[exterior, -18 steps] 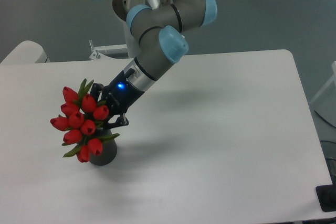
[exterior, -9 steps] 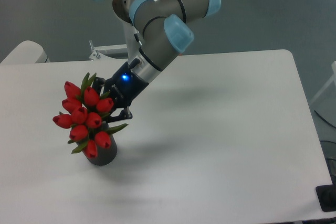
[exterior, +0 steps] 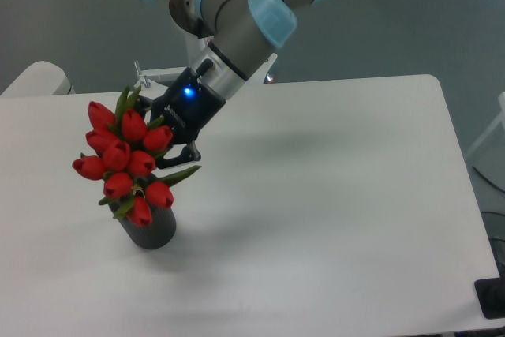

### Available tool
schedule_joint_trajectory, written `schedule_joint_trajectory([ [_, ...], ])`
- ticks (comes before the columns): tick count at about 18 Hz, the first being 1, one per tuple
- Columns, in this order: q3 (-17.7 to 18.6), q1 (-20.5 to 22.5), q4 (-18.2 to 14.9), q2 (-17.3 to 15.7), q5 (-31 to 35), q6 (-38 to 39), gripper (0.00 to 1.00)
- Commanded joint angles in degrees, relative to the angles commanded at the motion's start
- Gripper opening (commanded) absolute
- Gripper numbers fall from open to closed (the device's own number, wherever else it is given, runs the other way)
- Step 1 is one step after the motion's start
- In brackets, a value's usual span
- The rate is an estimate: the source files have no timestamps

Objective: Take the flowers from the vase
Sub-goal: 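Lift the gripped tulips upward out of the grey vase, then carry the held tulips away from the vase and hold them aloft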

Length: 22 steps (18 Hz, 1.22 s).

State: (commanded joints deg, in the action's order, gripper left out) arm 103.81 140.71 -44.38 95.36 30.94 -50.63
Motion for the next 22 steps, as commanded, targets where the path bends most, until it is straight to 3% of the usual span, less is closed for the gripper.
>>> schedule_joint_trajectory([
  [3, -2.55, 1.4, 0.0, -0.18, -1.49, 3.16, 0.29],
  [14, -5.46, 8.43, -0.09, -2.37, -7.91, 5.46, 0.28],
  [22, -5.81, 19.06, 0.09, -1.15, -9.14, -2.35, 0.28],
])
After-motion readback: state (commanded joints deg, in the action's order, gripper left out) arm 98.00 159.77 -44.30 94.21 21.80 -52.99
